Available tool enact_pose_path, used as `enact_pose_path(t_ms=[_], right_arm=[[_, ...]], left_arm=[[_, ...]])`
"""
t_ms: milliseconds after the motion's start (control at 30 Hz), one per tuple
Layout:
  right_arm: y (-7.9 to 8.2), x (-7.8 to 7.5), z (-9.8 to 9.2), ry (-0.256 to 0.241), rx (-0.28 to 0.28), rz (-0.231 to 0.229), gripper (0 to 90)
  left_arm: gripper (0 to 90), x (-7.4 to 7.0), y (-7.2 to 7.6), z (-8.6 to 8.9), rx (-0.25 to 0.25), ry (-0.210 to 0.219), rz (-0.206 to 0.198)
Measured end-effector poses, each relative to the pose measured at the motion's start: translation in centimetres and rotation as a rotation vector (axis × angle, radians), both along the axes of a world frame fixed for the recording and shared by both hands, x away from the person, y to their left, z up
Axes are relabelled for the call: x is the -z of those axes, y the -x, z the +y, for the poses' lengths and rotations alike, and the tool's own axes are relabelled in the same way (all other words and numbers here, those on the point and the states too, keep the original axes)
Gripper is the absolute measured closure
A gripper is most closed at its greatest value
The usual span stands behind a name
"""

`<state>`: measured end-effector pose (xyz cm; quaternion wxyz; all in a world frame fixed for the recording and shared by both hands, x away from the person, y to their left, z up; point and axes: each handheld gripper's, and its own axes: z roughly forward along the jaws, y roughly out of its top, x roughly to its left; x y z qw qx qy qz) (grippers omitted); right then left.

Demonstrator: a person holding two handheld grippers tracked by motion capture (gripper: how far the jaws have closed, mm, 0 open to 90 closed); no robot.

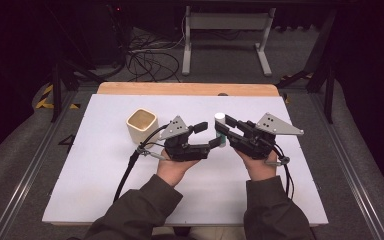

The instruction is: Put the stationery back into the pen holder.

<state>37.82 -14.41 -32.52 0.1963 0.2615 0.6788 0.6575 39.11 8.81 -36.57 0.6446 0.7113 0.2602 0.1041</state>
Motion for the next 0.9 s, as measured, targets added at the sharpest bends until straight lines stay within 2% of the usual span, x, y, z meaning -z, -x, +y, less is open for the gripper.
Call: enact_pose_path(t_ms=[433, 533, 733, 900], right_arm=[[0.2, 0.0, 0.1, -0.017, -0.011, -0.018, 65.7], [0.2, 0.0, 0.1, -0.017, -0.014, -0.023, 65.7], [0.2, 0.1, 0.2, -0.012, -0.012, -0.027, 65.7], [0.2, 0.1, 0.3, -0.009, -0.010, -0.028, 65.7]], left_arm=[[38.0, 0.2, 0.0, -1.2, 0.040, -0.014, -0.008], [44.7, 0.3, -0.1, -1.2, 0.046, -0.011, -0.012], [50.8, 0.2, -0.1, -1.2, 0.048, -0.008, -0.017], [62.3, 0.2, 0.0, -1.2, 0.068, -0.015, -0.033]])
